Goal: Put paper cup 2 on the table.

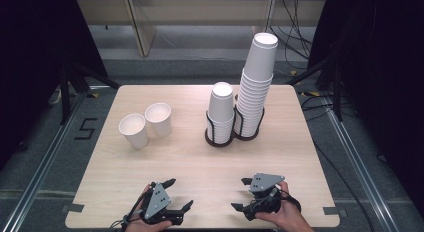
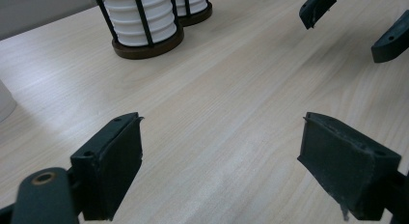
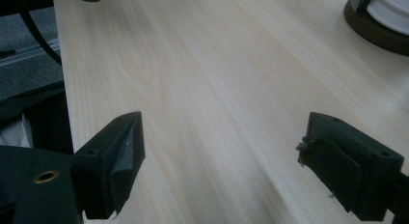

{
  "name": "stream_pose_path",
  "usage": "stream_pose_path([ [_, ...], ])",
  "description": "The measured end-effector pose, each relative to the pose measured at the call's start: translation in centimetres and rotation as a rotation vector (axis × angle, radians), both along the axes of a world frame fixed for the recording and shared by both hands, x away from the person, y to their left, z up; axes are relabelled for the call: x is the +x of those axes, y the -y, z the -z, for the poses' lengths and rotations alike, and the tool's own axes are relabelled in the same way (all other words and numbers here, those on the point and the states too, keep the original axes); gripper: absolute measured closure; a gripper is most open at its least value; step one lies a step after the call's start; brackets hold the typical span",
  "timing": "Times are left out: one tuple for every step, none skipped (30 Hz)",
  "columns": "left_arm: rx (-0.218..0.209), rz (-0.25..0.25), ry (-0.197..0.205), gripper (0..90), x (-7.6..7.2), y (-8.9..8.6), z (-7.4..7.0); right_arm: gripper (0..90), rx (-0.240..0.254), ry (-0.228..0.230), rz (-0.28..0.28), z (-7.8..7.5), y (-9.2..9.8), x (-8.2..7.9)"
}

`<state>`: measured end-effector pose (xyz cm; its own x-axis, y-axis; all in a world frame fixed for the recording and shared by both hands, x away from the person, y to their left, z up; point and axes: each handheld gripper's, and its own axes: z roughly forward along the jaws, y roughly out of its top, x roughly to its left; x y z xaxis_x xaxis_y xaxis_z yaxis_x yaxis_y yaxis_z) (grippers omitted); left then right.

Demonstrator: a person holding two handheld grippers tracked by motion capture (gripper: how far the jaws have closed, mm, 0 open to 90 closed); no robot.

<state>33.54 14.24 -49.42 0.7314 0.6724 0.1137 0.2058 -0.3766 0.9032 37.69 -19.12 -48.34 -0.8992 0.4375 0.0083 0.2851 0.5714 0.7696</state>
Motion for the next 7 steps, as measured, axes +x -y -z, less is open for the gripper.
stream_pose_path([
  [-0.002, 0.001, 0.002, 14.6, 0.09, 0.00, 0.08, 15.9, 0.001, 0.001, 0.000, 0.01, 0.02, 0.03],
  [-0.002, -0.005, -0.003, 14.6, 0.09, 0.00, 0.09, 15.9, -0.001, 0.013, 0.001, -0.02, 0.08, 0.08],
  [0.001, -0.003, -0.017, 14.6, 0.15, -0.07, 0.07, 15.9, -0.004, 0.015, 0.001, -0.02, 0.11, 0.11],
  [-0.005, -0.003, -0.018, 14.6, 0.23, -0.06, 0.15, 15.9, -0.001, 0.003, 0.009, 0.00, 0.12, 0.07],
  [-0.007, -0.005, -0.022, 14.6, 0.28, -0.03, 0.20, 15.9, -0.001, 0.005, 0.009, 0.02, 0.15, 0.11],
  [0.005, -0.005, -0.029, 14.6, 0.37, -0.08, 0.23, 15.9, -0.001, 0.004, 0.010, 0.02, 0.19, 0.12],
  [0.013, -0.010, -0.044, 14.6, 0.41, -0.09, 0.27, 15.8, 0.000, 0.004, 0.010, 0.03, 0.22, 0.14],
])
